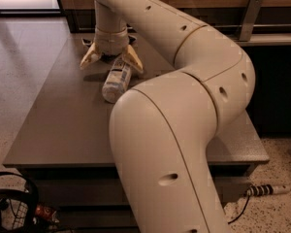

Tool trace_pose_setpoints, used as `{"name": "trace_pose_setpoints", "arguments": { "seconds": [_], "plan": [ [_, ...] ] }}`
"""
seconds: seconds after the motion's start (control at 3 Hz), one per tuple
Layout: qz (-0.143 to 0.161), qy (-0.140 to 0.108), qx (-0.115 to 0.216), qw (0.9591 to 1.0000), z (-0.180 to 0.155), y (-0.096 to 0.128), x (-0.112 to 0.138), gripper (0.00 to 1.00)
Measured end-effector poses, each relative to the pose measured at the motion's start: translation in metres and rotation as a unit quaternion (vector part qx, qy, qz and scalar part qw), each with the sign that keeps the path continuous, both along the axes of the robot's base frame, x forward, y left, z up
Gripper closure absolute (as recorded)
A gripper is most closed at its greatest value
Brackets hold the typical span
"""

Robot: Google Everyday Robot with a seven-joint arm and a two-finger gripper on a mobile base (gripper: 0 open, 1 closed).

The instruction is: Place blue plastic bottle upright

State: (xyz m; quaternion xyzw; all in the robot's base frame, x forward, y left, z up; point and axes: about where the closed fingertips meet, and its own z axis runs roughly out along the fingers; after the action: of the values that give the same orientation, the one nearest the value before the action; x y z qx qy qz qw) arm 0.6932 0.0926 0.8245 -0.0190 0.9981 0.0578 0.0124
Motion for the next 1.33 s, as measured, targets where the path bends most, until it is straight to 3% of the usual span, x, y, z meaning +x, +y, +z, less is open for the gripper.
{"name": "trace_pose_setpoints", "arguments": {
  "seconds": [0.33, 0.67, 1.33],
  "plan": [
    [-0.017, -0.018, -0.003, 0.9997, 0.012, -0.012, -0.011, 0.0],
    [-0.034, -0.019, -0.018, 0.9991, 0.014, -0.024, -0.02, 0.0],
    [-0.043, 0.002, -0.059, 0.9973, 0.006, -0.031, -0.027, 0.0]
  ]
}}
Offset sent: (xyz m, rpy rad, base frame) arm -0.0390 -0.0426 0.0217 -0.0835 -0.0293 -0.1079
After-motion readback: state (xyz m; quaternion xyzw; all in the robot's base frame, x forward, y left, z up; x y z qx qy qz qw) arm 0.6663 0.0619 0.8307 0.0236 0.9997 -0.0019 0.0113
